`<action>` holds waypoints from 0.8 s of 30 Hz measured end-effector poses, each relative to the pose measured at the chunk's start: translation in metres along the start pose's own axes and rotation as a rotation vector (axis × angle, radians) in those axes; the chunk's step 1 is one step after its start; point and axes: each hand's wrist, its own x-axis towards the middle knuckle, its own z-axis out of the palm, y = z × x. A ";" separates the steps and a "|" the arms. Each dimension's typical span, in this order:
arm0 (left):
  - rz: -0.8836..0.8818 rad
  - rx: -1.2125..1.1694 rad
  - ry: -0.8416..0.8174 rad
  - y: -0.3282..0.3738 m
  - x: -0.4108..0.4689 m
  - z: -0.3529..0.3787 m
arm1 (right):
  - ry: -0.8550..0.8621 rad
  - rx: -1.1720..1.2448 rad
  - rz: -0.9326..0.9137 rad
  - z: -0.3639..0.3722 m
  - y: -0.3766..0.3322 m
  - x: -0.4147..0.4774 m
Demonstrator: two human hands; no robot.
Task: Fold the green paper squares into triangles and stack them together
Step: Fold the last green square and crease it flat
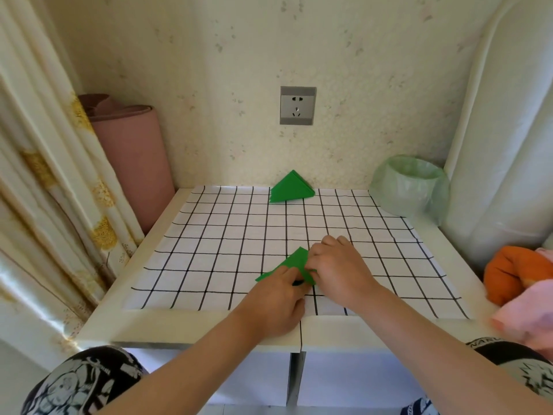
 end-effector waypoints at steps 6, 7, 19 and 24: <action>-0.009 -0.005 -0.001 0.003 -0.003 -0.001 | -0.001 0.057 0.007 0.002 -0.011 -0.026; -0.015 0.003 -0.004 0.004 -0.003 -0.001 | 0.006 0.080 0.023 0.003 -0.010 -0.030; -0.198 0.131 -0.119 0.004 -0.006 -0.017 | 0.028 0.135 0.105 0.002 -0.016 -0.043; -0.297 0.155 -0.146 -0.010 -0.019 -0.029 | 0.026 0.138 0.125 0.002 -0.018 -0.041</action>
